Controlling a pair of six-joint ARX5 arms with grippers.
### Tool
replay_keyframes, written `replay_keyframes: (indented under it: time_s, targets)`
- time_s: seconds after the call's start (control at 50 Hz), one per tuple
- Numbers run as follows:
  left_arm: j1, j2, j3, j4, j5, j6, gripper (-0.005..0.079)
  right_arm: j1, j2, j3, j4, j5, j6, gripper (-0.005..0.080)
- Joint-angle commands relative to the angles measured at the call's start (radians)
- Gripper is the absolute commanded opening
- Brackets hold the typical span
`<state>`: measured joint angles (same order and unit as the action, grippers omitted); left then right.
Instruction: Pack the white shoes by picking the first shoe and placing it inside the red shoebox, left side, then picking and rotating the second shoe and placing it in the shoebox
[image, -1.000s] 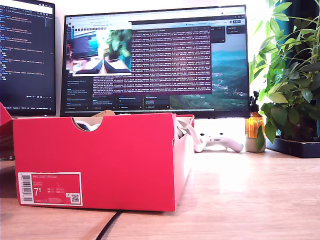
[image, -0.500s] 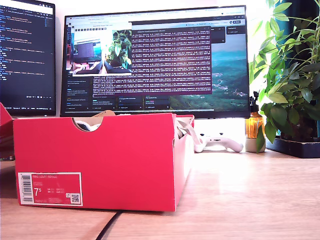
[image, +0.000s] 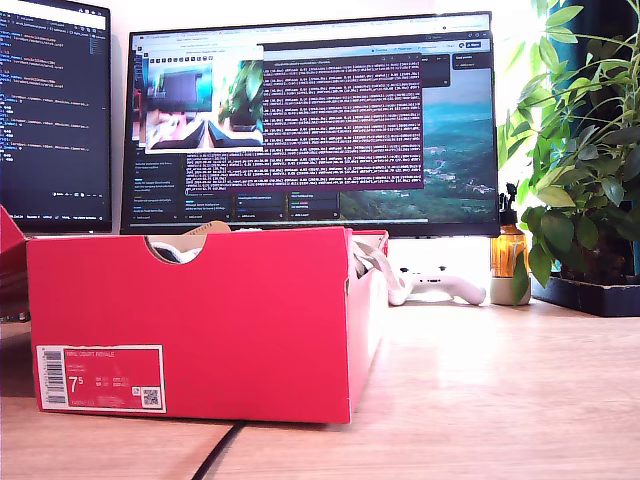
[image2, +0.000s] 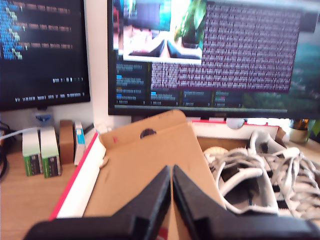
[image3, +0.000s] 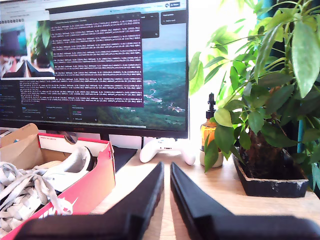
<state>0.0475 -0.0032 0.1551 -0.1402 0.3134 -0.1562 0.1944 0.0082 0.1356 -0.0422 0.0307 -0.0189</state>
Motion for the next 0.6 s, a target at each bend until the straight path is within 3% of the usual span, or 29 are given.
replay_keyframes:
  time_s: [0.0,0.32,0.58]
  targets:
    - [-0.003,-0.006,-0.043,0.018,0.003,0.006,-0.0018,0.002,-0.006,-0.045,0.016,-0.005,-0.007,-0.001]
    - [-0.003,-0.006,-0.181,0.053,-0.013,0.001,-0.0018,0.001,-0.006,-0.131,0.012,-0.003,-0.021,-0.001]
    - [-0.003,-0.006,-0.181,-0.022,-0.119,-0.001,-0.0018,0.0,-0.006,-0.131,-0.038,0.041,-0.058,-0.001]
